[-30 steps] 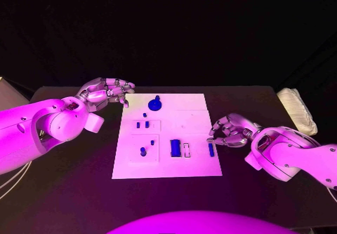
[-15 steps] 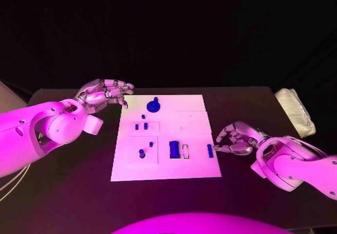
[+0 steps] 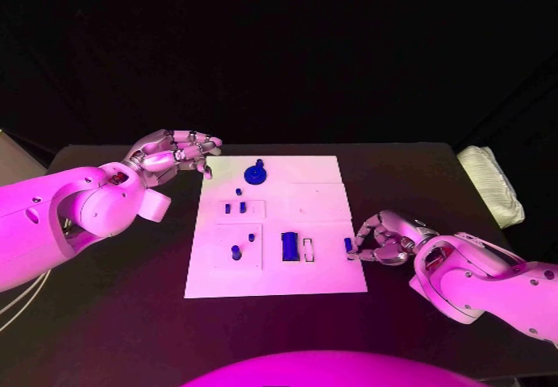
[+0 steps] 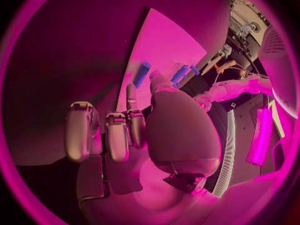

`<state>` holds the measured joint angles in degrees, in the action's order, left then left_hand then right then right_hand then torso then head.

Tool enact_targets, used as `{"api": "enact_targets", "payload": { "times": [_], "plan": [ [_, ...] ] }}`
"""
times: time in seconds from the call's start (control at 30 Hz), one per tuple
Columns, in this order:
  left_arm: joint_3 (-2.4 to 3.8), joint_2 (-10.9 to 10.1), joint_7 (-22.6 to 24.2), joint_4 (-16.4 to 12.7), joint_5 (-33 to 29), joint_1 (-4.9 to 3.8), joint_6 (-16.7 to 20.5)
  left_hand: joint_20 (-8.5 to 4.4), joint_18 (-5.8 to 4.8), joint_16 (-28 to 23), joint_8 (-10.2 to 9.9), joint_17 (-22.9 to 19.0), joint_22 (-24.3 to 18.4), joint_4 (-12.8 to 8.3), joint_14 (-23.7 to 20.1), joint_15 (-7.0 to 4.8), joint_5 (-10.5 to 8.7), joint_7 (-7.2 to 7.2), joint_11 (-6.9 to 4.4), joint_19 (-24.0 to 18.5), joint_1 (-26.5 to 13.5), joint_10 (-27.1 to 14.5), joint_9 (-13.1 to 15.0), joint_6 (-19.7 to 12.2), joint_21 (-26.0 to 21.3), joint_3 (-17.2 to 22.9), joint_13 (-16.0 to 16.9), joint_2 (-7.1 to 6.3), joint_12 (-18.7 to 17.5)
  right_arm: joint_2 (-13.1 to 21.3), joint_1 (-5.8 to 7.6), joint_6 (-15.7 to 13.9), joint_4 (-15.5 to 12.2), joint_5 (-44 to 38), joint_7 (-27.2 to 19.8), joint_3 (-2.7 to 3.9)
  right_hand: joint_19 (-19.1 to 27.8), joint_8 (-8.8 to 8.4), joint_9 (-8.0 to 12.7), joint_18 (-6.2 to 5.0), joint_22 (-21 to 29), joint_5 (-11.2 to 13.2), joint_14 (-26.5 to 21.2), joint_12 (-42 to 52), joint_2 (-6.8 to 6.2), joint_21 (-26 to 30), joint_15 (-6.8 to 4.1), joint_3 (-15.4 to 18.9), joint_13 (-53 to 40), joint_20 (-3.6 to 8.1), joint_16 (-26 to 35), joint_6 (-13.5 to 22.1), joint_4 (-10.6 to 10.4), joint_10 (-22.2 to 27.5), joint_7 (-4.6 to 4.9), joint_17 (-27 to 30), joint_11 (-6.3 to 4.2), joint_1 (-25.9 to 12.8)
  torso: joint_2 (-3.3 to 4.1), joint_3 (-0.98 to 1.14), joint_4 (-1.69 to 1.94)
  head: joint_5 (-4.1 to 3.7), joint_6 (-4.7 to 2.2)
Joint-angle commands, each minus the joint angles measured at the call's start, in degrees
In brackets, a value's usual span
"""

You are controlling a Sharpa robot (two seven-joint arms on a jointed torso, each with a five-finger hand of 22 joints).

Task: Assemble the parts on the task board

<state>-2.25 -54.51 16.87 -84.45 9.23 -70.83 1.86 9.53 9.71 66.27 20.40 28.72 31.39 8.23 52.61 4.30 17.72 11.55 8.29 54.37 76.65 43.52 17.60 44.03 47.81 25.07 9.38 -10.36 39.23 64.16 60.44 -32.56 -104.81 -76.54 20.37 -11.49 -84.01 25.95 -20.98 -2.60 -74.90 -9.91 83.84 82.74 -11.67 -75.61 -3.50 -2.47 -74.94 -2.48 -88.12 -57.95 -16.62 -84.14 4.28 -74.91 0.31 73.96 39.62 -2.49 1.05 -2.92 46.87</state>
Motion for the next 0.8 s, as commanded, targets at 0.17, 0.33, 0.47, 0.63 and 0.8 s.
{"api": "enact_targets", "payload": {
  "times": [0.17,0.33,0.47,0.63,0.8],
  "plan": [
    [0.03,-0.05,0.47,-0.19,-0.19,0.01,-1.29,0.13,0.85,-0.25,0.38,-0.1,-0.13,0.28,-0.43,0.09,0.35,0.16,0.05,0.13,0.6,-0.27,-0.09,-0.37,-0.4,0.0,-0.05,0.25,0.4,-1.48,-0.23,0.03,0.88,-3.86,3.11,0.02,-2.99,0.66,-0.2,-0.16,-9.49,-0.31,5.43,0.37,0.89,-0.4,-0.51,0.54,-11.99,0.45,0.08,-0.7,0.03,-2.77,-0.28,-11.95,-0.57,0.29,-0.01,0.02,-0.04,0.01,-0.02],
    [0.03,-0.09,0.39,-0.22,-0.19,0.01,-1.36,0.13,0.85,-0.25,0.38,-0.1,-0.13,0.28,-0.43,0.09,0.35,0.16,0.05,0.13,0.6,-0.27,-0.09,-0.37,-0.4,0.0,-0.05,0.25,0.4,-2.65,-0.54,0.31,1.53,-4.29,3.44,0.03,-3.01,0.9,-0.34,-0.16,-9.5,-0.44,5.45,0.42,1.35,-0.38,-0.66,0.46,-11.99,0.59,0.05,-0.76,0.17,-2.8,-0.44,-12.01,-0.73,1.22,0.04,0.02,-0.02,-0.01,0.09],
    [0.03,-0.15,0.28,-0.19,-0.19,0.01,-1.42,0.13,0.85,-0.26,0.4,-0.11,-0.15,0.33,-0.43,0.1,0.34,0.18,0.06,0.14,0.61,-0.28,-0.1,-0.38,-0.43,0.0,-0.05,0.28,0.41,-3.69,-1.01,0.86,1.93,-4.82,3.87,0.03,-3.06,1.02,-0.38,-0.16,-9.54,0.57,5.45,0.42,2.63,-0.34,-0.99,-2.04,-11.97,0.91,0.06,-0.56,0.94,-2.79,-0.77,-12.01,-1.06,5.54,0.06,0.06,-0.04,0.37,0.29],
    [0.03,-0.14,0.21,-0.15,-0.19,0.01,-1.49,0.13,0.85,-0.26,0.4,-0.11,-0.15,0.33,-0.43,0.1,0.34,0.18,0.06,0.14,0.61,-0.28,-0.1,-0.38,-0.43,0.0,-0.05,0.28,0.41,-4.64,-1.35,2.07,2.67,-6.62,4.91,0.04,-3.15,0.46,0.3,-0.11,-9.68,1.02,5.45,0.35,1.55,-0.34,-1.08,-11.31,-11.93,1.15,0.09,-1.12,2.17,-2.68,-0.83,-12.02,-1.17,10.7,0.0,0.0,0.0,0.45,0.41],
    [0.03,-0.15,0.12,-0.1,-0.19,0.01,-1.52,0.13,0.85,-0.26,0.4,-0.11,-0.15,0.33,-0.43,0.1,0.34,0.18,0.06,0.14,0.61,-0.28,-0.1,-0.38,-0.43,0.0,-0.05,0.28,0.41,-5.08,-1.47,2.82,3.06,-8.38,5.62,0.04,-3.18,0.39,0.47,-0.09,-9.76,-0.13,5.46,0.34,0.08,-0.34,-1.08,-14.64,-11.92,1.12,0.06,-1.5,2.39,-2.66,-0.79,-12.08,-1.15,10.18,-0.08,0.06,-0.1,0.54,0.38]
  ]
}}
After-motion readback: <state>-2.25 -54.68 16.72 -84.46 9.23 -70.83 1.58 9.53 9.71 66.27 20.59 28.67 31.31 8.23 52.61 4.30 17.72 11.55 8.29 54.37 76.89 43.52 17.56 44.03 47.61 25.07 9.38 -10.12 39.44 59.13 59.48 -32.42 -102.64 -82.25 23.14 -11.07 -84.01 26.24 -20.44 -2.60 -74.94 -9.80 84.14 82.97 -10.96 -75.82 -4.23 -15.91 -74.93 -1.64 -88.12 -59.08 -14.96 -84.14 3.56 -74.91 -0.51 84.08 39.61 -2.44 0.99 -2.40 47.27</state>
